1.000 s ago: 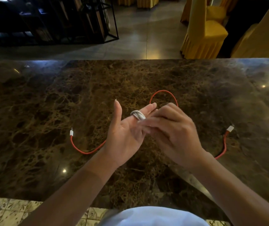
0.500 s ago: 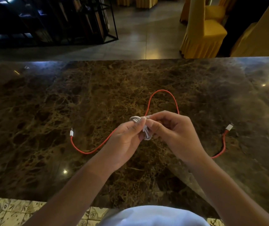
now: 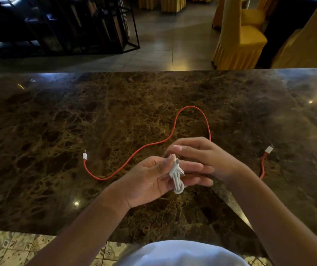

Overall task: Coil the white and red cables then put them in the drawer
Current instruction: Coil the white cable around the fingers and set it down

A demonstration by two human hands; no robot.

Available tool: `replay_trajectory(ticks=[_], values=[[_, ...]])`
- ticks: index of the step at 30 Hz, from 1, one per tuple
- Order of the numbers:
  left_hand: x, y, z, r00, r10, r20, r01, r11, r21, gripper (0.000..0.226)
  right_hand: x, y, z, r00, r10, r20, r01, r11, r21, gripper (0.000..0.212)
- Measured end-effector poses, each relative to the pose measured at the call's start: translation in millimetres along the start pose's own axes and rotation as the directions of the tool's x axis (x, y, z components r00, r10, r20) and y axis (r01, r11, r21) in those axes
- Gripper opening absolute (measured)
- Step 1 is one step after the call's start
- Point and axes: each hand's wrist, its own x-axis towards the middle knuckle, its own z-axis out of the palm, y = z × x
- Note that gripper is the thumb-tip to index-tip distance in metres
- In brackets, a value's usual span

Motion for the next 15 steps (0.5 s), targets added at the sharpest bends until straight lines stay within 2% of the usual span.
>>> replay_trajectory(ticks=[2,6,9,12,15], values=[[-1.4,0.0,-1.2,1.0,-0.01,0.007,0.01,1.0,-0.03,0.072,3.6,5.4,1.2,0.998,0.006,0.067,-0.011,0.997,0.074,0.049],[-2.5,0.2,1.3,0.998,-0.015,0.068,0.02,0.997,-0.071,0.063,4.4,6.9,6.4,0.979,0.016,0.204,-0.065,0.97,0.234,0.022],[0.1,3.1,6.5,0.997,-0.016,0.078,0.019,0.999,-0.038,0.063,7.1,11.7,5.3,0.963,-0.018,0.268,-0.082,0.931,0.357,0.015],[1.4,0.9,10.9,0.997,-0.02,0.07,0.023,0.999,-0.033,0.064,10.5,18.9,4.9,0.953,-0.059,0.298,-0.08,0.898,0.433,0.021],[2.0,-3.7,12.0,0.997,-0.019,0.076,0.024,0.998,-0.06,0.06,9.4,27.4,6.7,0.961,-0.066,0.268,-0.072,0.876,0.478,0.031]])
